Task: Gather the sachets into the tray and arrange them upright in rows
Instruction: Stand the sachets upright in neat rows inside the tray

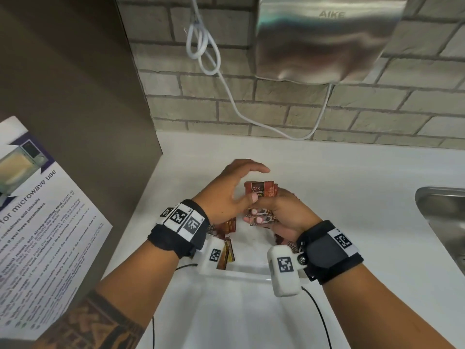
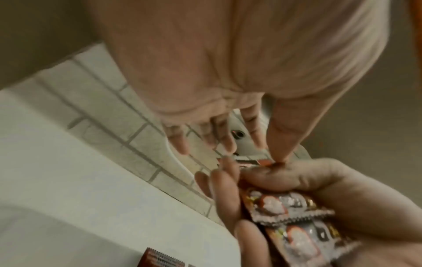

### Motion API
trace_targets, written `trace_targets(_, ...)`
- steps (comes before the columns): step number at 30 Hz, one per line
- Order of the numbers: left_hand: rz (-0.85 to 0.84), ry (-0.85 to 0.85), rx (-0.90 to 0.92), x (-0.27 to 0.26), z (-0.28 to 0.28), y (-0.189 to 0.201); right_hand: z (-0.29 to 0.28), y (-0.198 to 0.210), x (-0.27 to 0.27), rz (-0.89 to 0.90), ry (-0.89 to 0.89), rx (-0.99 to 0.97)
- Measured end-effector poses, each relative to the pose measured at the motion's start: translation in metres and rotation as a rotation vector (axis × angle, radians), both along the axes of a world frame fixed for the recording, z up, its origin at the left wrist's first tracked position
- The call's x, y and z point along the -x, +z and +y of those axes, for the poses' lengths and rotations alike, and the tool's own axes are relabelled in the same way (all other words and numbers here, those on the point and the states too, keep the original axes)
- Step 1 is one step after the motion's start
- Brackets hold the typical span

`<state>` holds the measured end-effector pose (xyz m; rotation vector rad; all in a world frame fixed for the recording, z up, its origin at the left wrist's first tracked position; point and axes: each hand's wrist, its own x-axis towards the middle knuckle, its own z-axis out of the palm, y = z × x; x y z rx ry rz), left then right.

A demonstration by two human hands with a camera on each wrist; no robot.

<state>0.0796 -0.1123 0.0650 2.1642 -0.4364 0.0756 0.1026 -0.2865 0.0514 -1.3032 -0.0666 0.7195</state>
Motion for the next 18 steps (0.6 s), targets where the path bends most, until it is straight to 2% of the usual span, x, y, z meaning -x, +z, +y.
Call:
trace_targets(2,0.051,-0.147,-0.068,0.002,0.0,0.003,-0.001,0.002,-0.001,0.088,0.029,-0.043)
trace_targets(4,0.129,-0.205,-0.078,0.002,-0.006,0.003,0.002,0.003,-0.001,0.156,0.036,-0.154)
trace_targets(7,0.008,-0.183,-0.238,-0.002,-0.012,-0.002,0.009,0.004,0.0,0.175,0.02,-0.219)
trace_targets(10,-0.025,-0.166,-0.17,-0.006,-0.011,-0.005,0.011,0.005,0.0,0.141,-0.016,-0.18)
trace_targets(18,-0.048,-0.161,-0.211,-0.012,-0.01,-0.007,0.011,0.003,0.0,0.082,-0.061,-0.124)
